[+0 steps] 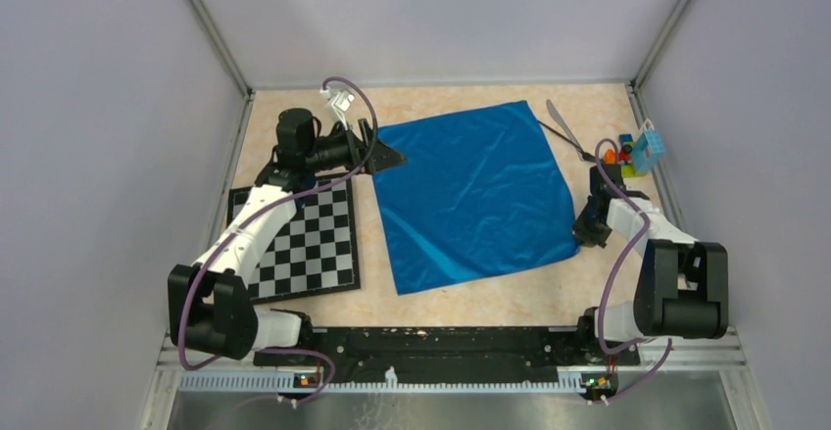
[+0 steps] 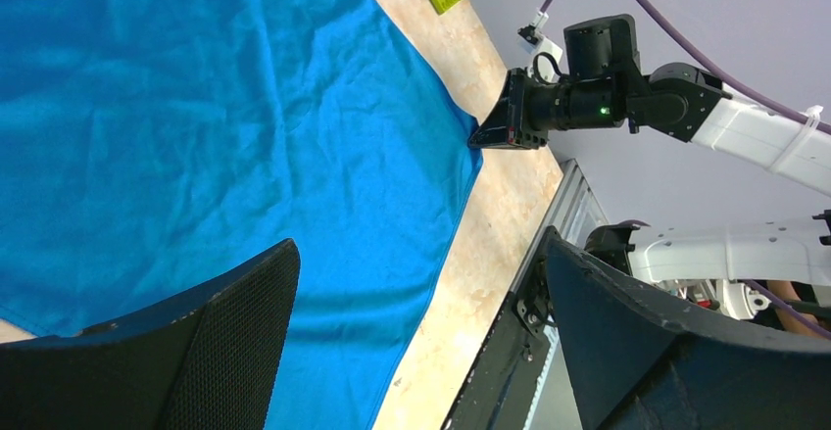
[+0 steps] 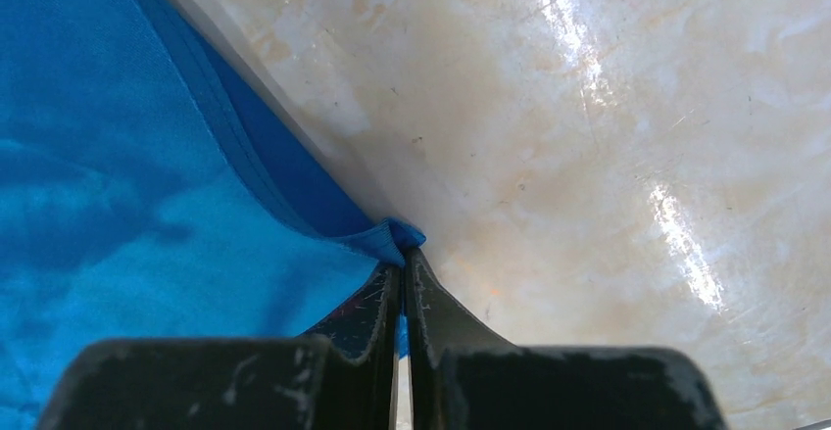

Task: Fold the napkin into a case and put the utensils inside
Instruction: Pick up the flattened napkin from the center of the board.

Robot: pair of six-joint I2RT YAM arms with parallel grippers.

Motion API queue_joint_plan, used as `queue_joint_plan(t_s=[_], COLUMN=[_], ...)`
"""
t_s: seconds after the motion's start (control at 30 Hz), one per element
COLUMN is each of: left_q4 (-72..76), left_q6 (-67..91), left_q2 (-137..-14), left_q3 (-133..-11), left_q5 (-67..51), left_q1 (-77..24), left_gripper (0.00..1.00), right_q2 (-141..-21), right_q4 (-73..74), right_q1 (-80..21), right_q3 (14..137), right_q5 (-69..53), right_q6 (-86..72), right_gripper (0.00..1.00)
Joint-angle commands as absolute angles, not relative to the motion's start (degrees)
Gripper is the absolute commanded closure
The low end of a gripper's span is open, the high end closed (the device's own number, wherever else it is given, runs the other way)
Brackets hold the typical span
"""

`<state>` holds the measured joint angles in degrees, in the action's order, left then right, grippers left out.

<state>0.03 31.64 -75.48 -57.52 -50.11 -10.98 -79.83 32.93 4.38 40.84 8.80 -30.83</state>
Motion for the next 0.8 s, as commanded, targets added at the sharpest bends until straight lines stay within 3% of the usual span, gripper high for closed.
queue_joint_plan(t_s=[0.0, 0.13, 0.3, 0.47, 0.6, 0.77], left_q4=[2.99, 0.55, -21.73, -28.8, -37.33, -51.51], left_q6=[31.57, 29.48, 22.14, 42.06, 67.78, 93.4], left_q2=[-74.91, -76.49, -78.18, -68.53, -63.55, -74.81], left_q3=[-56.89, -57.37, -63.99, -52.01, -45.96, -52.13], left_q5=[-50.24, -46.38, -21.85, -5.45, 5.95, 9.15], left_q1=[-10.79, -12.46, -25.99, -36.67, -47.75, -58.92], left_gripper=[0.01, 0.01, 0.01, 0.01, 0.01, 0.01], right_q2=[-76.79, -74.69, -71.05, -71.14, -70.62, -68.17], right_q4=[32.66, 33.25, 36.15, 42.48, 42.4, 42.5], right_q1=[4.83, 4.7, 4.22, 4.21, 4.14, 1.86], right_q3=[39.25, 39.15, 38.93, 41.57, 41.14, 42.18], right_q5=[7.01, 4.84, 9.38, 12.99, 12.47, 18.76], right_q6=[-30.13, -32.56, -38.99, -43.78, -44.95, -43.79], right_gripper=[1.0, 1.0, 1.0, 1.0, 1.0, 1.0])
